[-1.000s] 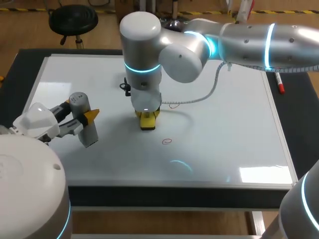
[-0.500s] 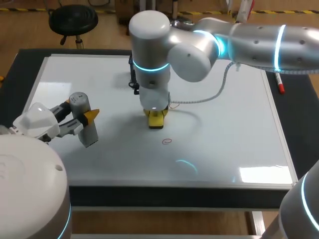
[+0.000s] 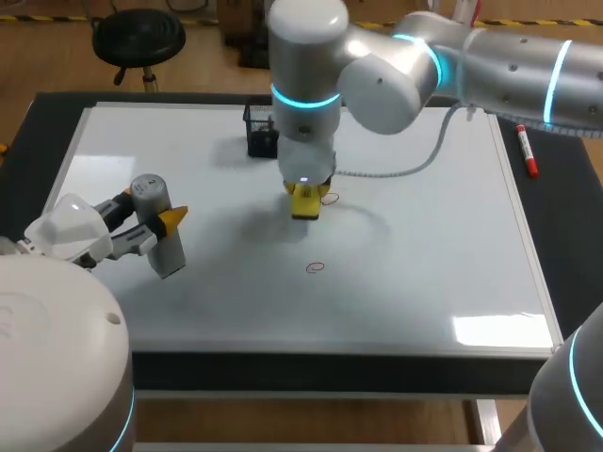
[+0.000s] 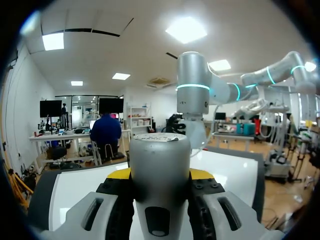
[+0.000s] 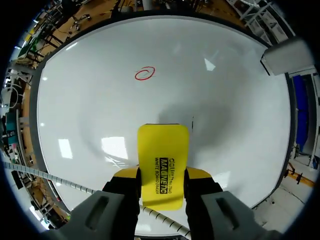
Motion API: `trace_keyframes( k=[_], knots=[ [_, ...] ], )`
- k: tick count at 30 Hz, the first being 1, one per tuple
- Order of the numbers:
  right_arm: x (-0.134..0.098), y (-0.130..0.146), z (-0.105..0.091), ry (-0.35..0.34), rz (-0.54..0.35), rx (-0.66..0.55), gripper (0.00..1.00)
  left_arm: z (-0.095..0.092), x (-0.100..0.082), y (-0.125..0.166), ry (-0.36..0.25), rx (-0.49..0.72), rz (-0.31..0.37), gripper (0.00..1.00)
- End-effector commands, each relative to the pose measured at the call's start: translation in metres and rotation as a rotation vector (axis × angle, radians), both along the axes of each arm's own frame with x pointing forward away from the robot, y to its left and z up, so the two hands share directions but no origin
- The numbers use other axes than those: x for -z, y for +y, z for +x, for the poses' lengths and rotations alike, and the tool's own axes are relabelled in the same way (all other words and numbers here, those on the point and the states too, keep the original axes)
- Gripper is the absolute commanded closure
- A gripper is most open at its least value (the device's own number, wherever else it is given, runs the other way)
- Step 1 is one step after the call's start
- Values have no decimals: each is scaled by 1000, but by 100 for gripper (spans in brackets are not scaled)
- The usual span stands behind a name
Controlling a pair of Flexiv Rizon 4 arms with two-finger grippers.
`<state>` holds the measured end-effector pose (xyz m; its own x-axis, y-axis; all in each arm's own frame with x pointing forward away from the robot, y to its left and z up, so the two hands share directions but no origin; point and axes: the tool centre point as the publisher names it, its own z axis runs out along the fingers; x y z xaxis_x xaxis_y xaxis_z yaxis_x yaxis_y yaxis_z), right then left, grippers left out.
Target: Pick up the inspection probe, press it on each red-marked spot on the whiteboard one by one, put down the probe, pick up the eraser, and wipe off all the red marks.
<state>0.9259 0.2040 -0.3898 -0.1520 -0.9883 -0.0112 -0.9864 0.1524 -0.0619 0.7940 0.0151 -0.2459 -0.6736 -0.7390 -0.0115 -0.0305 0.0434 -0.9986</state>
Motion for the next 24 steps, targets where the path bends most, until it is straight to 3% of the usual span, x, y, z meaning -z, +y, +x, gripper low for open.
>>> trace_keyframes(
  k=[1,13,24],
  knots=[
    [-12,-36,8,-6,23,47,100,1,-1,-3,0,-9,3,100],
    [-21,-144,41,-15,5,285,100,1,-1,-3,0,-9,3,100],
    [-21,-234,59,-12,-35,484,100,1,-1,-3,0,-9,3,100]
  ],
)
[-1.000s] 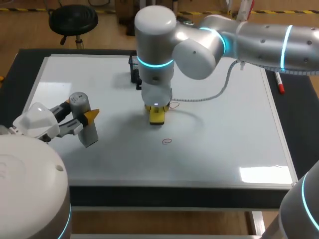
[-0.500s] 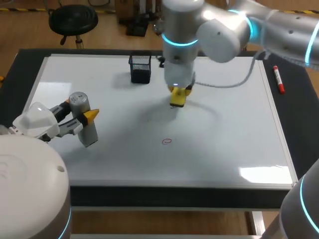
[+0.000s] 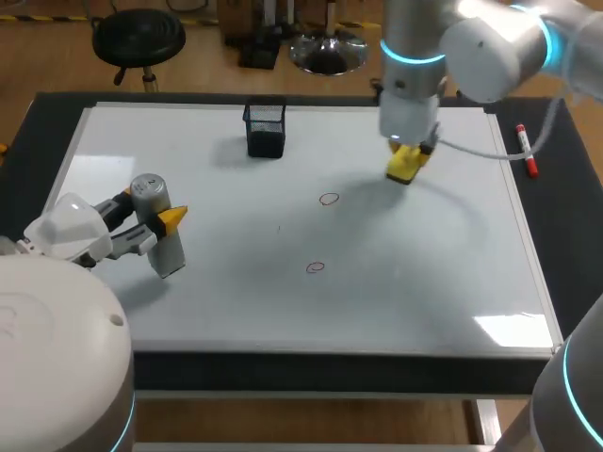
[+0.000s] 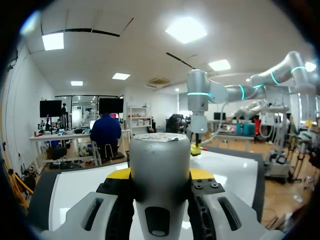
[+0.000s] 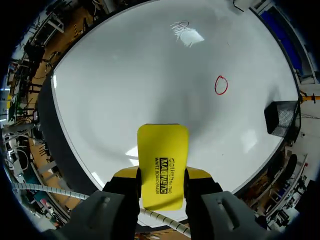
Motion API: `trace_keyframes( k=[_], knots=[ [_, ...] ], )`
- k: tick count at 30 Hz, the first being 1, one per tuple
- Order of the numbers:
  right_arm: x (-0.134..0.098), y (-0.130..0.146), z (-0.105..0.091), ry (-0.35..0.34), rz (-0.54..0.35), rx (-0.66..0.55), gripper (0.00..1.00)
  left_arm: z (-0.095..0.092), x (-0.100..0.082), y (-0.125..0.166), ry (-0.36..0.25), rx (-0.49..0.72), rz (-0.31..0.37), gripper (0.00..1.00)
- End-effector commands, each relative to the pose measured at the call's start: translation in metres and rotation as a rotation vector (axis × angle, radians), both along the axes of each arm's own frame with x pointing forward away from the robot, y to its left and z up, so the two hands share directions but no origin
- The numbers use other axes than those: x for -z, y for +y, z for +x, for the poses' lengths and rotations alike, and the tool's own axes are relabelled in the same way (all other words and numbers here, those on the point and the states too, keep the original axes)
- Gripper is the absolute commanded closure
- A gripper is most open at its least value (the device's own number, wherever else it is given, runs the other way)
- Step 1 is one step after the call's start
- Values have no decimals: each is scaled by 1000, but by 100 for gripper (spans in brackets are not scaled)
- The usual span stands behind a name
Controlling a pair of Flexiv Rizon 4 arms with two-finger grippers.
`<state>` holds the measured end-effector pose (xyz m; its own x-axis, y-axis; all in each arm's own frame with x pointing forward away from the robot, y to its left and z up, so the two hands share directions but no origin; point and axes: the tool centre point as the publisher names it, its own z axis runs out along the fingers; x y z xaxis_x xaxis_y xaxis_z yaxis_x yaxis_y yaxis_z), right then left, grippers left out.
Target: Pick up the inspection probe, press it on each red-marked spot on the whiteboard one by one, put down the probe, pick up the eraser, and wipe off all the red marks.
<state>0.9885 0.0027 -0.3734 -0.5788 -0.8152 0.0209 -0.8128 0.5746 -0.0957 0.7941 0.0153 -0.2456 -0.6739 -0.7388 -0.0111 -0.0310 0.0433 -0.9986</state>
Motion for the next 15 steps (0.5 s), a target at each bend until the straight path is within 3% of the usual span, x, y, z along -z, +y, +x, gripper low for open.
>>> trace_keyframes(
  k=[1,7,15],
  knots=[
    [-4,-41,-2,8,5,37,100,1,0,-3,-1,-10,3,100],
    [-3,-76,5,16,-3,111,100,1,0,-3,-1,-10,3,100],
    [0,-99,10,22,6,169,100,1,0,-3,-1,-10,3,100]
  ],
)
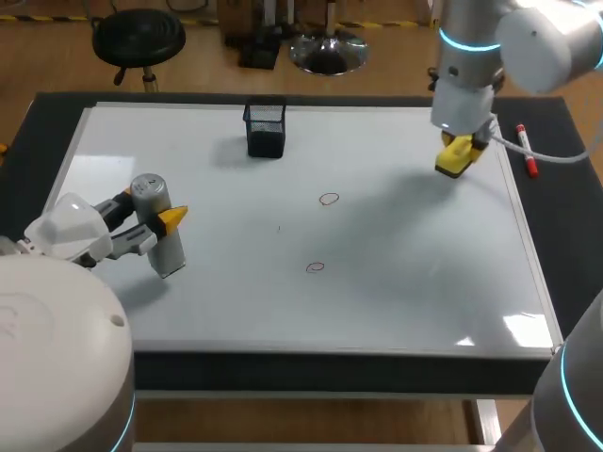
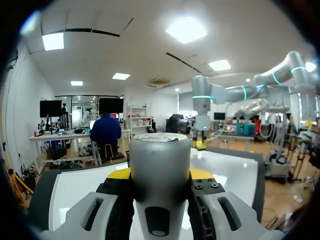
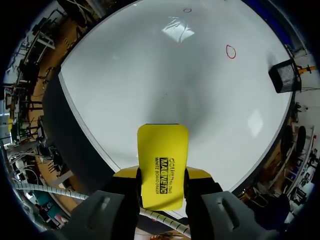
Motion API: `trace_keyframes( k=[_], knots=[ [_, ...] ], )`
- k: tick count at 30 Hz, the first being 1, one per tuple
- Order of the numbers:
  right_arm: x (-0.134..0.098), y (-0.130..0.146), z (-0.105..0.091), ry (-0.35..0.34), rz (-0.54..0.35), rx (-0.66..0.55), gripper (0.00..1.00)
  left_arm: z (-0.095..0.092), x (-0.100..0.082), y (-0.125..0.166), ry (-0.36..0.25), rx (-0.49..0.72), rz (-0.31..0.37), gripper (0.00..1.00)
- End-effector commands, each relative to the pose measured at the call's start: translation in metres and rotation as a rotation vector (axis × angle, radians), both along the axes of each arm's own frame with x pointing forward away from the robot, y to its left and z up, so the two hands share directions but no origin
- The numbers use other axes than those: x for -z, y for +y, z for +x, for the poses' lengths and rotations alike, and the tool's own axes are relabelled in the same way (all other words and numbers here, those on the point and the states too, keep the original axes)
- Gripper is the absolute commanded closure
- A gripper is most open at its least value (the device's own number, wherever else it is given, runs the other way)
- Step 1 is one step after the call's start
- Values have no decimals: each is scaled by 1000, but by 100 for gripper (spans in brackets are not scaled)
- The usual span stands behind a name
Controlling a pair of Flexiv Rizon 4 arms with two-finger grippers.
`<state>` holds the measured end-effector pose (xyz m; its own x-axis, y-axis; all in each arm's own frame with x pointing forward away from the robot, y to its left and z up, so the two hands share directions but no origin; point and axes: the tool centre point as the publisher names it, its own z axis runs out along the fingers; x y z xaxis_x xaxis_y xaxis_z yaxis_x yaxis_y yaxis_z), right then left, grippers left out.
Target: Pick up the inspection probe, press it on each red-marked spot on the whiteboard one by one, put down the probe, pick up the eraser, and wipe off all the red marks.
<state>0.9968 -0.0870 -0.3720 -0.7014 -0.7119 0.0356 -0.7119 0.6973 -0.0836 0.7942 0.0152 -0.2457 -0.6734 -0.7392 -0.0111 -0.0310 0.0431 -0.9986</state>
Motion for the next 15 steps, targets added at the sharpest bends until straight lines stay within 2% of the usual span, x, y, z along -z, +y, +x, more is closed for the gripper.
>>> trace_keyframes(
  k=[1,15],
  knots=[
    [3,-12,2,2,11,13,100,1,0,-3,-1,-9,3,100],
    [5,-19,2,3,11,41,100,1,0,-3,-1,-9,3,100]
  ],
)
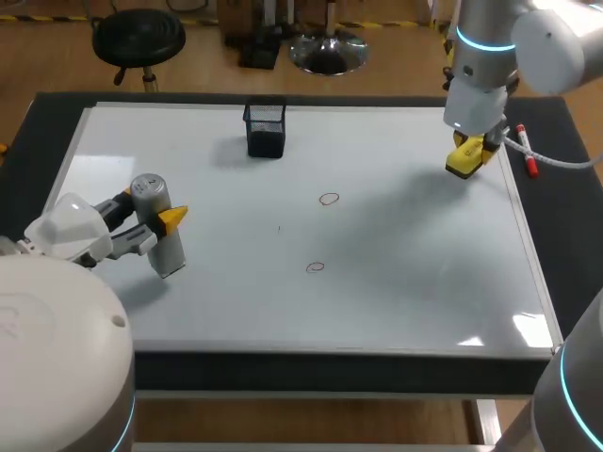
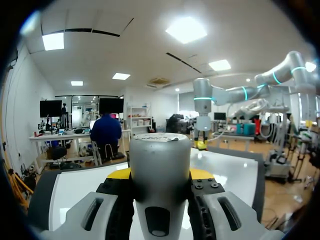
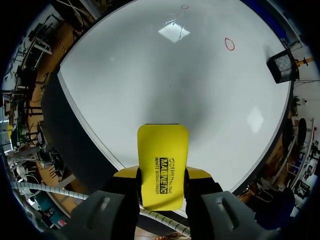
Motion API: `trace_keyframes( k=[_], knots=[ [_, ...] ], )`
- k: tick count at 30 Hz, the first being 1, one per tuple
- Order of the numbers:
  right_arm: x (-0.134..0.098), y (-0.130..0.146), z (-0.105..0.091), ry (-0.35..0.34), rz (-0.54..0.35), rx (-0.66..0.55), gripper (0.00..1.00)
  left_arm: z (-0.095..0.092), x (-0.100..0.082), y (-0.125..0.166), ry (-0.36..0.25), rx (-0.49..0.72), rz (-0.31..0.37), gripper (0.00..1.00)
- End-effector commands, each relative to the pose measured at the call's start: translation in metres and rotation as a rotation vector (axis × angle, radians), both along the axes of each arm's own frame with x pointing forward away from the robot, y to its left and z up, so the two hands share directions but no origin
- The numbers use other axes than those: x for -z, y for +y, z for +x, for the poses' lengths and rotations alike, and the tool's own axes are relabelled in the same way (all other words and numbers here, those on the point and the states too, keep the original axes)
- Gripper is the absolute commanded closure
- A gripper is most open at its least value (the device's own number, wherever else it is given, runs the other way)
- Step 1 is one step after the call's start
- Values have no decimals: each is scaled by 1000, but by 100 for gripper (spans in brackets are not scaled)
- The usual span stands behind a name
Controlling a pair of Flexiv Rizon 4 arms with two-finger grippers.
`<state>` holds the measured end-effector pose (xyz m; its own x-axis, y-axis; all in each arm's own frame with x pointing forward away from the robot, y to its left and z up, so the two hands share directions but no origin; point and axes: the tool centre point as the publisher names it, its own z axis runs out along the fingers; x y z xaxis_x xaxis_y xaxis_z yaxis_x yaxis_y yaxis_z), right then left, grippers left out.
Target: Pick up the inspection probe, press it on each red-marked spot on the whiteboard one by one, put down the probe, pick up the eraser, and wipe off all the red marks.
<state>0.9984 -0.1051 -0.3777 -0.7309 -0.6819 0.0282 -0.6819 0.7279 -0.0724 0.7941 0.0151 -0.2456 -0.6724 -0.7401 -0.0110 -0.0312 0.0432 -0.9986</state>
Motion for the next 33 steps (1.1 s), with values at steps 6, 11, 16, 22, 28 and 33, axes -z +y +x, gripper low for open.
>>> trace_keyframes(
  k=[6,11,16,22,28,33],
  knots=[
    [-1,-1,0,0,-2,-1,100,1,0,-3,-1,-8,3,100],
    [-1,-1,0,0,-2,-1,100,1,0,-3,-1,-8,3,100],
    [-1,-1,0,0,-2,-1,100,1,0,-3,-1,-8,3,100],
    [-1,-1,0,0,-2,-1,100,1,0,-3,-1,-8,3,100],
    [-1,-1,0,0,-2,-1,100,11,-5,-17,-6,80,18,100],
    [-1,-1,0,0,-2,-1,100,23,-12,-30,-12,153,16,100]
  ],
)
